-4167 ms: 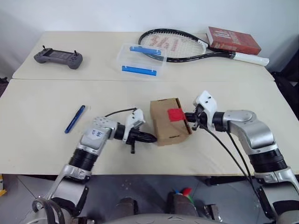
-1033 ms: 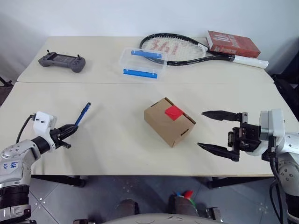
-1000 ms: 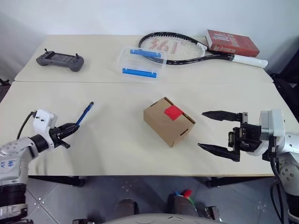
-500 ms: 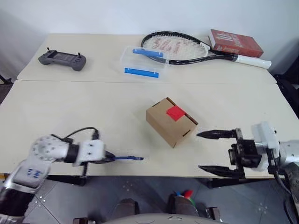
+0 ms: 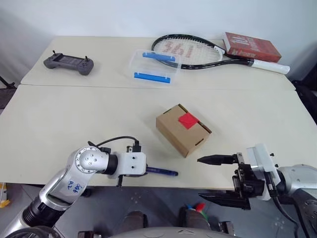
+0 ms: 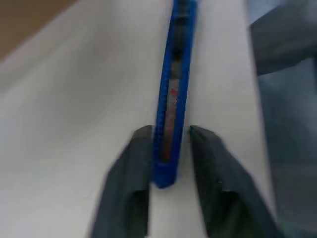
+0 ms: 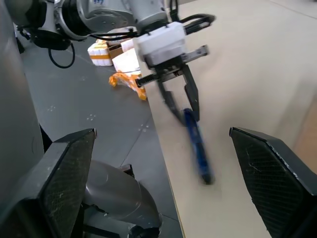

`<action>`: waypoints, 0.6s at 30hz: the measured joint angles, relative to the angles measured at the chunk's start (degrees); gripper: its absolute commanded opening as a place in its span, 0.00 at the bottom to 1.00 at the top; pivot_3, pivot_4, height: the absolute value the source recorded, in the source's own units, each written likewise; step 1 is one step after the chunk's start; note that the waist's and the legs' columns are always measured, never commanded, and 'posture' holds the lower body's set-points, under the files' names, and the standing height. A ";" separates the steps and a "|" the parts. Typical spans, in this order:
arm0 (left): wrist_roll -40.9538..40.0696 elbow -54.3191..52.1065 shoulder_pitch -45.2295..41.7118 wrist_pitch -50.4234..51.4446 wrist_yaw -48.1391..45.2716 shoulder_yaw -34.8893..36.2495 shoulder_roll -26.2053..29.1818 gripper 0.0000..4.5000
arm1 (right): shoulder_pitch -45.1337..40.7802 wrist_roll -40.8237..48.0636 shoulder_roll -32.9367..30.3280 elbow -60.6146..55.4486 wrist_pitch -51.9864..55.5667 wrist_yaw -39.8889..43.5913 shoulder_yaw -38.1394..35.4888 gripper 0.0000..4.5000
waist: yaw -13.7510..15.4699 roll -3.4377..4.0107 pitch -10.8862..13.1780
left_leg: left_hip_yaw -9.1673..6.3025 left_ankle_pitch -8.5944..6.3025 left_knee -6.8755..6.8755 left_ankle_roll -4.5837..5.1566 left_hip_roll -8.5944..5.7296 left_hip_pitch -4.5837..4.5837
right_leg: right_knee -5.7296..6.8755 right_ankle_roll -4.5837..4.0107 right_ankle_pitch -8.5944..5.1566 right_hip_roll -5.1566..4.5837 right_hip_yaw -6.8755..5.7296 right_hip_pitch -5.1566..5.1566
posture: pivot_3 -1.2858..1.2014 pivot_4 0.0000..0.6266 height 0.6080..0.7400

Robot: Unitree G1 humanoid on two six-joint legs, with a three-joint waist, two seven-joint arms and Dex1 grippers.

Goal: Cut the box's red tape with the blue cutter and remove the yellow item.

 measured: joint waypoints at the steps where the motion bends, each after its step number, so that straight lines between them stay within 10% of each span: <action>1: -0.73 0.02 0.51 -0.44 -0.03 0.32 0.04 0.53 | 0.04 0.09 -0.34 0.04 -0.04 0.20 -0.88 1.00 | 0.00 0.00 0.00 | -0.01 0.00 0.00 0.00 0.00 0.01 | 0.00 0.00 0.00 0.00 0.00 0.00 | 0.52 0.24 1.00; 5: -4.08 1.17 1.97 -1.82 -1.11 0.64 -0.26 0.79 | 0.91 0.10 -0.71 0.55 -0.09 0.82 -3.20 1.00 | 0.10 -0.01 0.00 | 0.00 0.00 0.02 0.00 0.00 -0.01 | 0.00 0.00 0.00 0.00 -0.01 0.01 | 0.52 0.24 1.00; 18: -9.53 15.87 -5.88 -4.52 -3.85 2.20 -2.61 0.79 | 6.92 2.29 -0.73 -0.73 1.10 0.52 -9.12 1.00 | 0.24 -0.03 0.02 | 0.03 0.00 0.09 0.02 -0.03 -0.04 | 0.02 0.00 0.00 0.01 -0.03 0.03 | 0.52 0.24 1.00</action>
